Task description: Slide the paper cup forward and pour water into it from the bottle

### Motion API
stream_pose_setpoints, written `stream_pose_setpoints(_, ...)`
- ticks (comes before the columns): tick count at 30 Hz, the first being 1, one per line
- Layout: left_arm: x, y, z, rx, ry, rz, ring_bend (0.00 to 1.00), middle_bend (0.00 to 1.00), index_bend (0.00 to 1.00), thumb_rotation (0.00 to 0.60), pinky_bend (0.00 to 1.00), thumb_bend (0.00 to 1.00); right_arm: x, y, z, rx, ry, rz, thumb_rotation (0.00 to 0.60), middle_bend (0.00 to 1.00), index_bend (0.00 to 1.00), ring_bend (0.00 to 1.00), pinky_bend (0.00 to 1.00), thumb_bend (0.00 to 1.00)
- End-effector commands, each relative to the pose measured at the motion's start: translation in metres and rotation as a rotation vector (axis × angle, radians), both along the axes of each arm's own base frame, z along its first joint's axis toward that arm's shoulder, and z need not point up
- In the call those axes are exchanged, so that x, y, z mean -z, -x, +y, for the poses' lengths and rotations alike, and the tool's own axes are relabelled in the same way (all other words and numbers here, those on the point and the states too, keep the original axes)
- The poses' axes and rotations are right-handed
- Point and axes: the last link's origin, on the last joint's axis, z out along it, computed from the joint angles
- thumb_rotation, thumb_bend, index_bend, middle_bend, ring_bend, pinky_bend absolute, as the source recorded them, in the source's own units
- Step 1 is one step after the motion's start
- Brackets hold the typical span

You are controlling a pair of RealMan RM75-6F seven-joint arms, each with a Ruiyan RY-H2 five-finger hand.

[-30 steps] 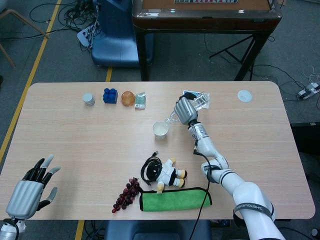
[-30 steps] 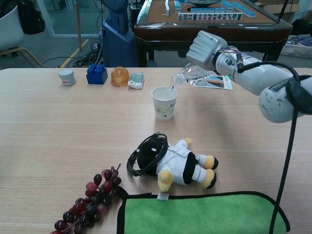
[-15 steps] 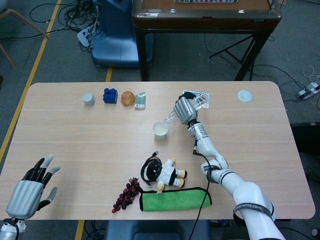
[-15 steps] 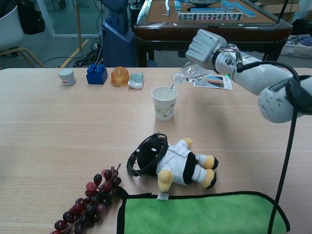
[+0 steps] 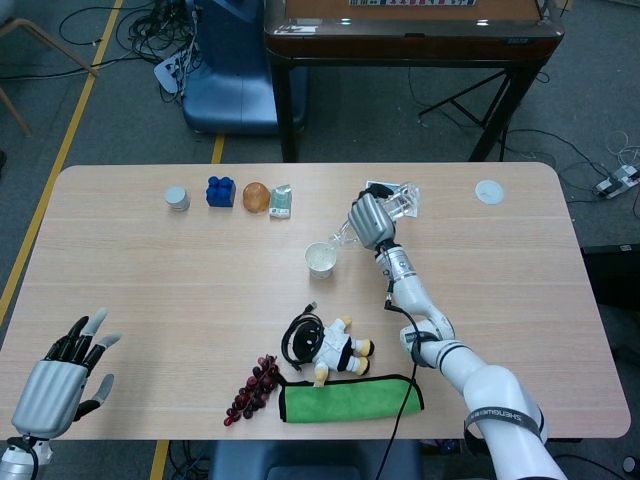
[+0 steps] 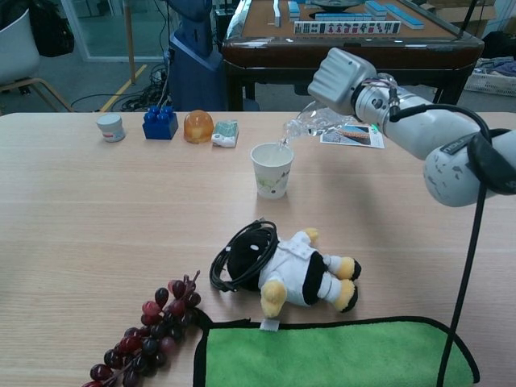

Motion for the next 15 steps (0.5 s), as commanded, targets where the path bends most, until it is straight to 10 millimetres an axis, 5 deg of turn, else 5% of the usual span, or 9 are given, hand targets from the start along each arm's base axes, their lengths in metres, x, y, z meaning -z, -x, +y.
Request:
stream_pose_setpoints(1, 0.0, 0.0, 0.0, 0.0, 0.0, -0.001, 0.04, 0.03, 0.25, 0.6, 0.23, 0.36, 0.001, 0.001, 0.0, 0.017, -0.001, -0.024, 0.6, 0.63, 0.61, 0.47, 0.51, 0.19)
stream_pose_setpoints(15, 0.0, 0.001, 0.0, -0.002, -0.004, 0.008, 0.04, 0.03, 0.25, 0.6, 0.23, 0.36, 0.013, 0.008, 0.008, 0.177, -0.05, -0.34, 0.6, 0.63, 0.61, 0.47, 0.51, 0.19)
